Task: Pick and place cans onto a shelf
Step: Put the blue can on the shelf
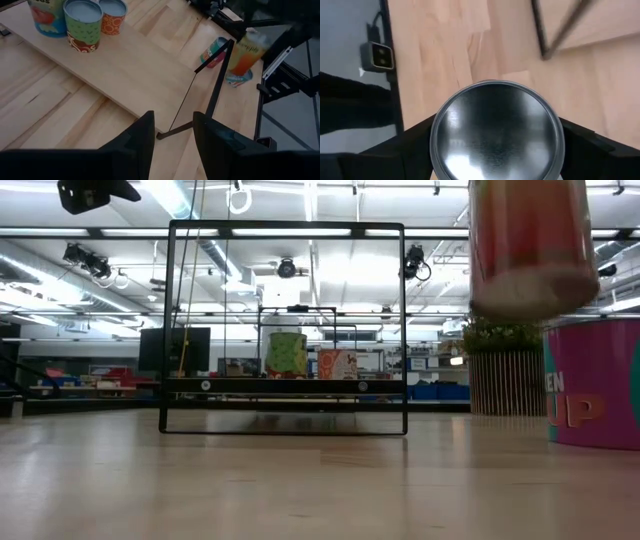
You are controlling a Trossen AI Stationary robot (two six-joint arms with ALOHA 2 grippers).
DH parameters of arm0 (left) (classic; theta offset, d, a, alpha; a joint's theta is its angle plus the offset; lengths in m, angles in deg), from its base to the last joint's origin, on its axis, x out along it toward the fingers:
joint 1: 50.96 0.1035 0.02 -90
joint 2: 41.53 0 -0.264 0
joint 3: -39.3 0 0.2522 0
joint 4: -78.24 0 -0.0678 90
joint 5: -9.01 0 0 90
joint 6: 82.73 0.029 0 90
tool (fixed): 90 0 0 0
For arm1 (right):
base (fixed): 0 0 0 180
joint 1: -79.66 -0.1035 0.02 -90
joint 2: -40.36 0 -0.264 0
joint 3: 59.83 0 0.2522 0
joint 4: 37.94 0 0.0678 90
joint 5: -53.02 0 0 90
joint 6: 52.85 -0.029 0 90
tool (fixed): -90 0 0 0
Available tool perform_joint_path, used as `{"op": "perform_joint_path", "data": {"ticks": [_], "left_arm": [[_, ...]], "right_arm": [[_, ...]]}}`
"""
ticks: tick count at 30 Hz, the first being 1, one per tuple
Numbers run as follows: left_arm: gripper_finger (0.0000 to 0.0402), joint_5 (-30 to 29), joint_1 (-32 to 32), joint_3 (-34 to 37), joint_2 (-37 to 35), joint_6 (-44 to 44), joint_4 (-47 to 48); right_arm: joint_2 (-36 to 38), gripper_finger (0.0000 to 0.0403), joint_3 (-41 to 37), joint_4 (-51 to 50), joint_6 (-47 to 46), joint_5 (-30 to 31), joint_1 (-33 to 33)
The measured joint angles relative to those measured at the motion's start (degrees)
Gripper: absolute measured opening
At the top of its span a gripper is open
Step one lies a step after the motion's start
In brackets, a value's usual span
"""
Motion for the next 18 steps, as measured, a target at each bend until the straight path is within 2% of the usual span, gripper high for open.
{"op": "perform_joint_path", "data": {"ticks": [3,9,14,18], "left_arm": [[0.0141,0.0,0.0,0.0,0.0,0.0,0.0],[0.0141,-1.0,0.0,0.0,0.0,0.0,0.0],[0.0141,-1.7,0.0,0.0,0.0,-0.1,0.0],[0.0141,-3.8,0.0,0.0,0.0,-1.2,0.0]], "right_arm": [[4.4,0.033,0.0,-3.5,0.6,2.1,2.0],[10.1,0.033,0.0,-9.9,3.5,10.6,8.8],[10.9,0.0331,0.0,-9.7,11.7,11.7,15.2],[8.9,0.0331,0.0,-5.2,20.8,10.8,20.2]]}}
